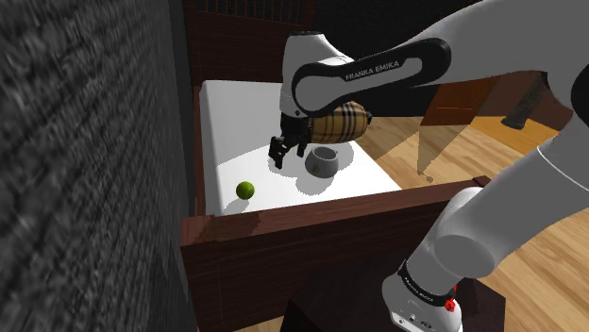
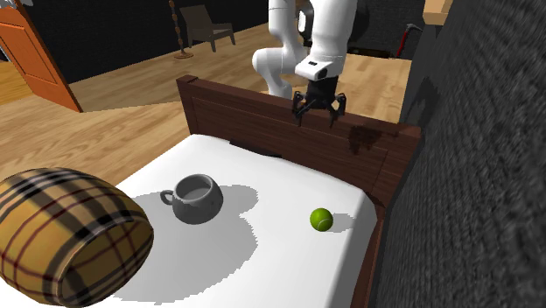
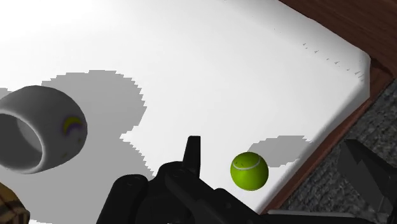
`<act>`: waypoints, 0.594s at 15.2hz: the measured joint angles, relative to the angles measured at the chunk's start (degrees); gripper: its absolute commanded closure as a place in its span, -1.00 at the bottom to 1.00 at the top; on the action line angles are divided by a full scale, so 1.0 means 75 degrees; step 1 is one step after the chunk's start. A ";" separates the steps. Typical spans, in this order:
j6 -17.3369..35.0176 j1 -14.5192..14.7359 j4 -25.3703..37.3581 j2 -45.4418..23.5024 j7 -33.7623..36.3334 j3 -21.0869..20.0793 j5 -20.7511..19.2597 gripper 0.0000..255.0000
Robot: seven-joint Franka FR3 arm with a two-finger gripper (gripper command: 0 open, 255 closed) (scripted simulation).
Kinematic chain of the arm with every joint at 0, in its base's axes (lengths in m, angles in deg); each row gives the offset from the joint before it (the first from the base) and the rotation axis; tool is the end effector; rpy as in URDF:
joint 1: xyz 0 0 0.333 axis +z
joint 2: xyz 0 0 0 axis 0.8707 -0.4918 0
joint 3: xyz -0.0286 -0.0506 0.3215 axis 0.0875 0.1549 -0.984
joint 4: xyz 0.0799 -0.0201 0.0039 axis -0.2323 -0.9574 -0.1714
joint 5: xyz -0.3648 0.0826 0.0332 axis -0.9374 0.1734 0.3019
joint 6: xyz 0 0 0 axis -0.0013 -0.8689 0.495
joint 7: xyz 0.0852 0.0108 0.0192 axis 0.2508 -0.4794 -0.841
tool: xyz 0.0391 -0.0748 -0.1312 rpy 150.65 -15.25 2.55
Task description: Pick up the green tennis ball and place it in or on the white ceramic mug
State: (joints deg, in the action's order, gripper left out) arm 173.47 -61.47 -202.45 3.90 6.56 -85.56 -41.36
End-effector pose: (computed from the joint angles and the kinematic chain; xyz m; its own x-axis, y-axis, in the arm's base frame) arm 0.4401 0.0807 0.4060 0.9993 -0.0366 -0.0049 -0.0363 -0.9983 0.0449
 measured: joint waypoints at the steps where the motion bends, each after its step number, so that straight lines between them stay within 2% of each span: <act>1: 0.0177 -0.0015 0.0155 -0.0339 0.0136 -0.0068 -0.0123 -1.00; 6: 0.0880 -0.0031 0.0793 -0.1760 0.0813 -0.0272 -0.0823 -1.00; 9: 0.1142 0.0026 0.1445 -0.2755 0.1253 -0.0292 -0.1345 -1.00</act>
State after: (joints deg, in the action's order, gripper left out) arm 182.04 -61.28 -191.61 -16.77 15.96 -87.75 -51.45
